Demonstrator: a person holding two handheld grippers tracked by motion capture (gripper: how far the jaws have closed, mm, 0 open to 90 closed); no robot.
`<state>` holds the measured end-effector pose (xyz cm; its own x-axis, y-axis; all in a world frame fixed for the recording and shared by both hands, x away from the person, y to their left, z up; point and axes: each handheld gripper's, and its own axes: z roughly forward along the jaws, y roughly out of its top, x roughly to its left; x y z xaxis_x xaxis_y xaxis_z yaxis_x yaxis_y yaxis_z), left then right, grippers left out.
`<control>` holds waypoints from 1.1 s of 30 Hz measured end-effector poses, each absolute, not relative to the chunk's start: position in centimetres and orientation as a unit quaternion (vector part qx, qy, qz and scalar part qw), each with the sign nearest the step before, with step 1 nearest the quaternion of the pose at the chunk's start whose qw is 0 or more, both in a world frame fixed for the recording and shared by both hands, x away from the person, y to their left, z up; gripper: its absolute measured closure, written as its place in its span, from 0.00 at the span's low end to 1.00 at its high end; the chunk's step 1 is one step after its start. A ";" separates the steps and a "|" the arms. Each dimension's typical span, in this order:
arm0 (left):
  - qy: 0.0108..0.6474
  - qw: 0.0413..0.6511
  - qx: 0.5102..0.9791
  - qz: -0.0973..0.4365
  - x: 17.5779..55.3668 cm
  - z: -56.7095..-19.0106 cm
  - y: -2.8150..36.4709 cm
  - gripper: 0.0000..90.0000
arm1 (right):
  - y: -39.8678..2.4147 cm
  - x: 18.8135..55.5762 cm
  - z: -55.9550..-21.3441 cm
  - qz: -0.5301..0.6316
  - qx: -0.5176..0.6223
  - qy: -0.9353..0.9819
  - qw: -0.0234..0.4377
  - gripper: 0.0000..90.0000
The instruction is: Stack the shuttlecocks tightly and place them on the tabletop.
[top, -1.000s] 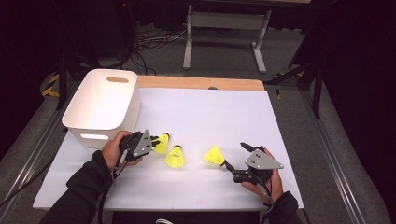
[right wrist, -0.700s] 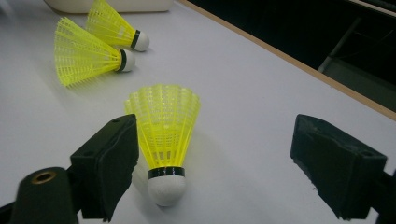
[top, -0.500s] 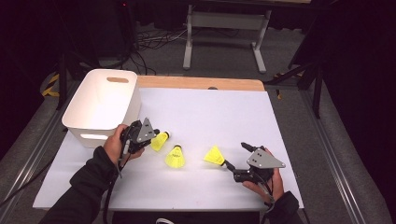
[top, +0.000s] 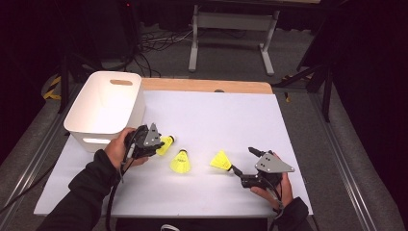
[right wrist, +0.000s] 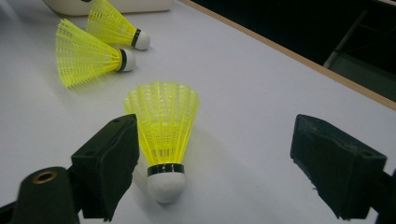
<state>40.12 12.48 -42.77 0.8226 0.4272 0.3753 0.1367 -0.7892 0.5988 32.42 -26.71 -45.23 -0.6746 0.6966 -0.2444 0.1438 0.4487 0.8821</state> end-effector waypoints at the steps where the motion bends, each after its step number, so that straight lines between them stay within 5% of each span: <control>1: 0.158 0.286 0.911 0.253 40.0 -42.8 12.6 0.66 | -26.7 32.4 -45.3 0.453 0.265 0.795 0.304 0.18; 7: 0.153 0.277 0.912 0.261 39.7 -42.9 13.1 0.57 | -26.6 32.4 -45.3 0.452 0.262 0.798 0.301 0.18; 24: 0.134 0.223 0.923 0.284 40.7 -44.4 10.8 0.63 | -26.4 32.4 -45.5 0.443 0.258 0.805 0.299 0.18; 27: 0.125 0.217 0.925 0.285 40.8 -44.4 10.4 0.72 | -26.4 32.4 -45.5 0.443 0.258 0.805 0.299 0.18; 30: 0.116 0.210 0.929 0.282 41.1 -44.3 10.1 0.93 | -26.3 32.4 -45.5 0.442 0.257 0.806 0.297 0.18; 33: 0.121 0.207 0.928 0.287 41.4 -44.0 9.9 0.98 | -26.4 32.4 -45.5 0.442 0.257 0.806 0.297 0.18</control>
